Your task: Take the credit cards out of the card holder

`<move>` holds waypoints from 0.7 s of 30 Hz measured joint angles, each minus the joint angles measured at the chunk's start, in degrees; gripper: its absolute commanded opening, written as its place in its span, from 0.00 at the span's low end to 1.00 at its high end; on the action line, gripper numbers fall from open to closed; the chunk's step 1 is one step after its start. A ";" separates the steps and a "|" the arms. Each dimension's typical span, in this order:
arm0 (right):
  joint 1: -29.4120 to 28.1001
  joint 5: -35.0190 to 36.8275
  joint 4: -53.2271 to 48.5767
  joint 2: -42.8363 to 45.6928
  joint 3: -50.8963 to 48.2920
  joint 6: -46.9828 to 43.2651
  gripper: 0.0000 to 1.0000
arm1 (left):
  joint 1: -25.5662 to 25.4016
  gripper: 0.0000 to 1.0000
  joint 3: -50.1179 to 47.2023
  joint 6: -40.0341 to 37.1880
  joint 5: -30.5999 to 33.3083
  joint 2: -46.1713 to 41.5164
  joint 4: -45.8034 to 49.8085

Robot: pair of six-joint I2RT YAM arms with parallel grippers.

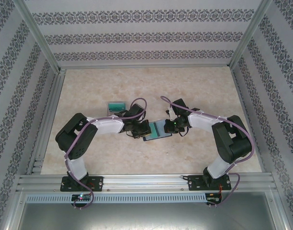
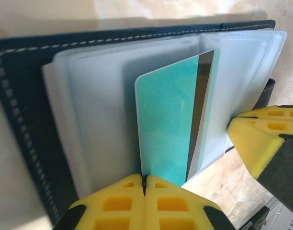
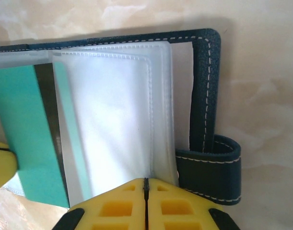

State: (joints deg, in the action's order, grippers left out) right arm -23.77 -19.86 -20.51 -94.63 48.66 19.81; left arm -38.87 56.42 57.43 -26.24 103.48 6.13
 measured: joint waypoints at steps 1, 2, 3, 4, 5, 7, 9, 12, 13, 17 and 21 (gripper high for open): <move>0.00 -0.04 -0.02 -0.04 0.04 0.00 0.09 | 0.22 0.00 -0.57 0.00 0.17 -0.74 0.20; 0.00 -0.04 -0.04 -0.04 0.09 0.00 0.09 | 0.35 0.00 -1.07 0.00 0.28 -1.53 0.50; 0.00 -0.04 -0.07 -0.04 0.09 0.00 0.09 | 0.39 0.00 -1.51 -0.02 0.46 -2.23 0.76; 0.00 -0.04 -0.09 -0.04 0.11 0.02 0.09 | 0.44 0.00 -1.81 -0.09 0.63 -2.91 1.14; 0.00 -0.04 -0.17 -0.07 0.13 0.02 0.09 | 0.52 0.00 -1.88 -0.20 0.76 -3.37 1.40; 0.00 -0.09 -0.24 -0.17 0.28 0.02 0.09 | 0.57 0.00 -1.86 -0.39 0.76 -3.82 1.44; 0.00 -0.22 -0.28 -0.26 0.35 0.04 0.10 | 0.63 0.00 -1.84 -0.44 0.72 -3.78 1.44; -0.09 -0.13 -0.24 -0.24 0.35 0.52 0.17 | 0.63 0.00 -1.79 -0.44 0.57 -3.74 1.46; -0.11 -0.07 -0.22 -0.13 0.35 0.85 0.20 | 0.63 0.00 -1.77 -0.44 0.55 -3.74 1.46; -0.50 1.57 -0.46 1.79 0.35 1.29 0.23 | 0.63 0.00 -1.77 -0.68 0.55 -3.74 1.62; -0.50 2.91 -0.44 3.39 0.35 1.31 0.26 | 0.63 0.00 -1.49 -1.75 0.72 -4.37 3.58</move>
State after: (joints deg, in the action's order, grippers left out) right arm -24.27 -16.95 -20.95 -91.24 49.01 21.12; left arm -38.24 54.94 55.68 -25.52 99.11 9.72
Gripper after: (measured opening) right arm 0.235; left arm 0.057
